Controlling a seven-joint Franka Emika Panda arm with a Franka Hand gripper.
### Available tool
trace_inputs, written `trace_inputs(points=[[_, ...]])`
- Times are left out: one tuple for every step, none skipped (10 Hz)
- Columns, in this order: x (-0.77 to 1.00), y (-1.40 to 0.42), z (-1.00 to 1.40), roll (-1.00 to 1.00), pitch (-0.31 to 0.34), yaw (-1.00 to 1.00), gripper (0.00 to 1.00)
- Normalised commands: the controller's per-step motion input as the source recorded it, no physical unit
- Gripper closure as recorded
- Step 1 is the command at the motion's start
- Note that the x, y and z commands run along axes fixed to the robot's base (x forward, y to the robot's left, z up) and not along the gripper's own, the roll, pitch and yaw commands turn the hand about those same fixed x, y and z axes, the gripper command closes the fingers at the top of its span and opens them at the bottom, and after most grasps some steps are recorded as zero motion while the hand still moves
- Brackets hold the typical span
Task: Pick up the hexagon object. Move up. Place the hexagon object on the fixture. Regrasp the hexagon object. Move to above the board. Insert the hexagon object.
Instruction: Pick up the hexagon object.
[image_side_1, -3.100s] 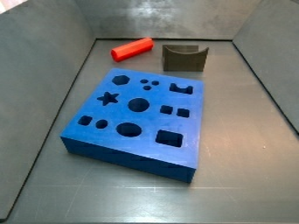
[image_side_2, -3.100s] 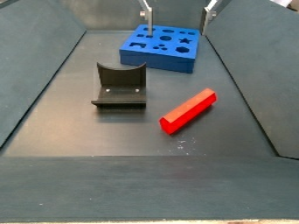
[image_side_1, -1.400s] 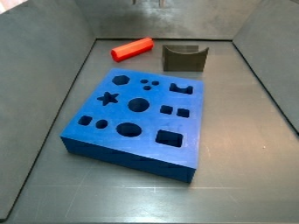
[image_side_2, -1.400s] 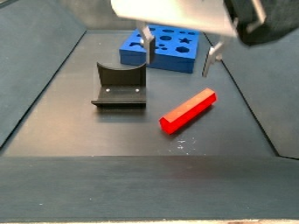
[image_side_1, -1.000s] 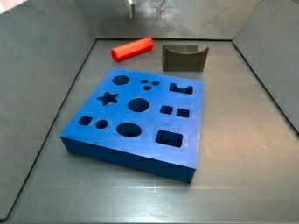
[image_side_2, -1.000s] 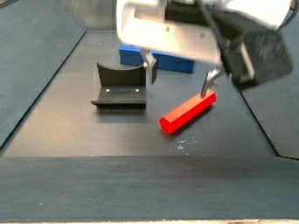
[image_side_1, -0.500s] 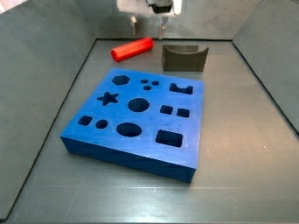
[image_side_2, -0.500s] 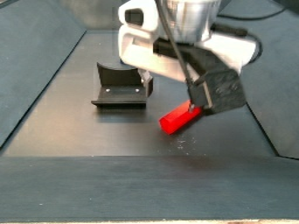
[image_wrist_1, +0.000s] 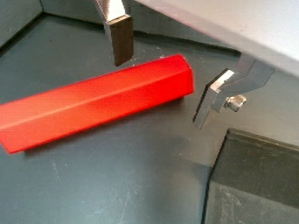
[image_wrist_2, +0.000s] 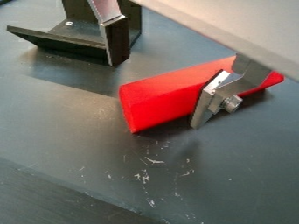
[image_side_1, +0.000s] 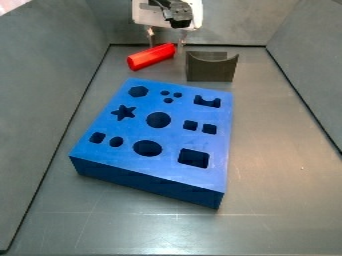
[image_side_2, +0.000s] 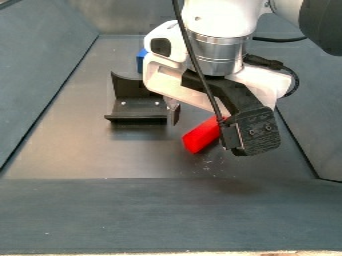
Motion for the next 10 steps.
trace_inputs(points=[[-0.17, 0.19, -0.59, 0.00, -0.113, -0.01, 0.00], [-0.23, 0.21, -0.66, -0.01, -0.127, -0.01, 0.00], [0.00, 0.00, 0.00, -0.02, -0.011, 0.00, 0.00], [0.00, 0.00, 0.00, 0.00, 0.000, 0.00, 1.00], [0.00, 0.00, 0.00, 0.00, 0.000, 0.00, 1.00], [0.00, 0.00, 0.00, 0.00, 0.000, 0.00, 1.00], [0.00, 0.00, 0.00, 0.00, 0.000, 0.00, 1.00], [0.00, 0.00, 0.00, 0.00, 0.000, 0.00, 1.00], [0.00, 0.00, 0.00, 0.00, 0.000, 0.00, 1.00], [0.00, 0.00, 0.00, 0.00, 0.000, 0.00, 1.00]])
